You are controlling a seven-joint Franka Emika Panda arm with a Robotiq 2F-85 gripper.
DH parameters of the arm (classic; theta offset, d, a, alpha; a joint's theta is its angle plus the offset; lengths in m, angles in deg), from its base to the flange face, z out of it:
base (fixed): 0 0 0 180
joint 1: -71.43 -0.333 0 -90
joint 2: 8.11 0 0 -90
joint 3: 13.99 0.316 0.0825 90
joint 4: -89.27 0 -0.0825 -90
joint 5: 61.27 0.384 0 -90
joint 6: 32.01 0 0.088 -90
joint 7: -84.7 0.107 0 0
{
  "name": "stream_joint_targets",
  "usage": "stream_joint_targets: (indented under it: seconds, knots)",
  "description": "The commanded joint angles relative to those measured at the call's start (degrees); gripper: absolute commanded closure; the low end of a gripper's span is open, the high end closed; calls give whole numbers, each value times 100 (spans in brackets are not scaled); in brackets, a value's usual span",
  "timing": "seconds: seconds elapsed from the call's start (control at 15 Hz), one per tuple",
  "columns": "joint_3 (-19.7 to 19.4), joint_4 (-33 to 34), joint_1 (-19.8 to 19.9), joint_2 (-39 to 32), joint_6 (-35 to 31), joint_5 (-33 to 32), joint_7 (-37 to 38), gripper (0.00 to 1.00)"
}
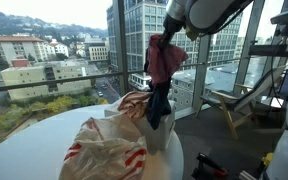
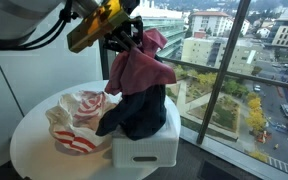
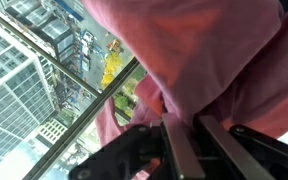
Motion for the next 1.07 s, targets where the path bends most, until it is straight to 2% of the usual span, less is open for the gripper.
stream_joint_targets:
  seconds: [0.0, 0.27, 0.6, 0.8, 1.0]
  knots:
    - [49, -6, -557, 850, 339, 427, -328, 96]
    - [701, 370, -872, 1132, 668, 692, -134, 96]
    - [1579, 1099, -1081, 878, 939, 831, 250, 96]
    - [1823, 1380, -1179, 577, 859, 955, 472, 96]
    - [1790, 1329, -1349, 287, 749, 1081, 511, 96]
